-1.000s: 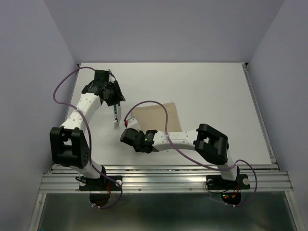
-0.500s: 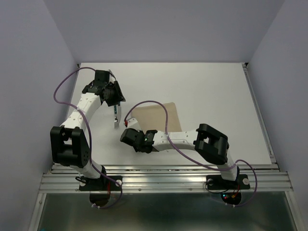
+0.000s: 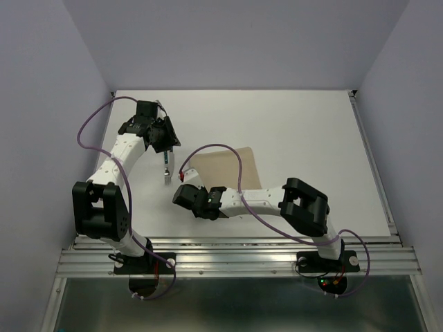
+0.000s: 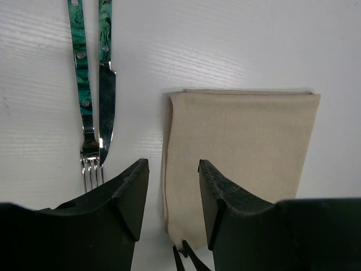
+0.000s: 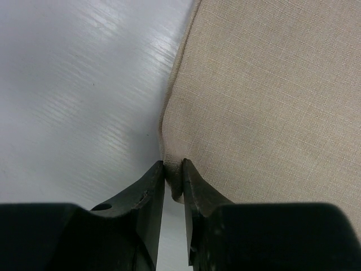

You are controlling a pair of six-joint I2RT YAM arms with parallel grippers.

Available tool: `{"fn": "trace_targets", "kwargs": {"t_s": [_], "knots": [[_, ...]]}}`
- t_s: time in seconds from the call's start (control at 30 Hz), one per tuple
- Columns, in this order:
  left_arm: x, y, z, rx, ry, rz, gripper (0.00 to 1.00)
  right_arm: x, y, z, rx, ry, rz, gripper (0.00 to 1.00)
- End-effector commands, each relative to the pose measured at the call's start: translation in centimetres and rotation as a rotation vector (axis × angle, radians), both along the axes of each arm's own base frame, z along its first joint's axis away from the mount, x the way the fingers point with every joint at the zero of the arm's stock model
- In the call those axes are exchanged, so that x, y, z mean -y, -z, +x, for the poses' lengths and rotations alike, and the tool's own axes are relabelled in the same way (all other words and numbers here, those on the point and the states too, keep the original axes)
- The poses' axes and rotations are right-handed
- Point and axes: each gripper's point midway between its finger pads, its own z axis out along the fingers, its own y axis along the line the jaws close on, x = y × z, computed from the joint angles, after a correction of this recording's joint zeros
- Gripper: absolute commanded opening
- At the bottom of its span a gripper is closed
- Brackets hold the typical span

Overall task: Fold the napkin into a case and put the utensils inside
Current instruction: Pick up the top corner of the square-folded napkin from the center of the board.

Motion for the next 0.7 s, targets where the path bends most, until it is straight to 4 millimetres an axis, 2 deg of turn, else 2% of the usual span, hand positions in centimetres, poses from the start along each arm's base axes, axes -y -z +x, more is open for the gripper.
{"fn": "trace_targets", "kwargs": {"t_s": [0.0,0.1,0.17,0.2,0.27,0.4,0.43,0.5,0.67], "knots": [[0.02,-0.45,0.3,0.022,0.017,0.0,0.51,-0.89,-4.51,1.1,0.067,0.047,0.096,0.24],[0.06,-0.57,0.4,0.025,0.018,-0.001,0.51,-0.83,-4.77,1.16,0.071,0.05,0.1,0.25],[0.09,-0.52,0.36,0.023,0.018,-0.003,0.51,-0.75,-4.88,1.15,0.072,0.052,0.102,0.31],[0.09,-0.47,0.4,0.022,0.019,-0.002,0.51,-0.72,-4.97,1.2,0.076,0.053,0.102,0.39],[0.08,-0.47,0.4,0.022,0.02,-0.001,0.51,-0.7,-4.99,1.24,0.078,0.056,0.102,0.41],[0.11,-0.57,0.43,0.023,0.021,-0.002,0.51,-0.79,-4.87,1.28,0.078,0.054,0.098,0.29],[0.08,-0.45,0.41,0.021,0.02,-0.001,0.51,-0.76,-4.71,1.27,0.077,0.053,0.094,0.22],[0.07,-0.39,0.38,0.019,0.021,0.0,0.51,-0.84,-4.77,1.26,0.076,0.054,0.098,0.15],[0.04,-0.45,0.33,0.023,0.02,0.001,0.51,-0.77,-4.47,1.16,0.07,0.051,0.092,0.1]]}}
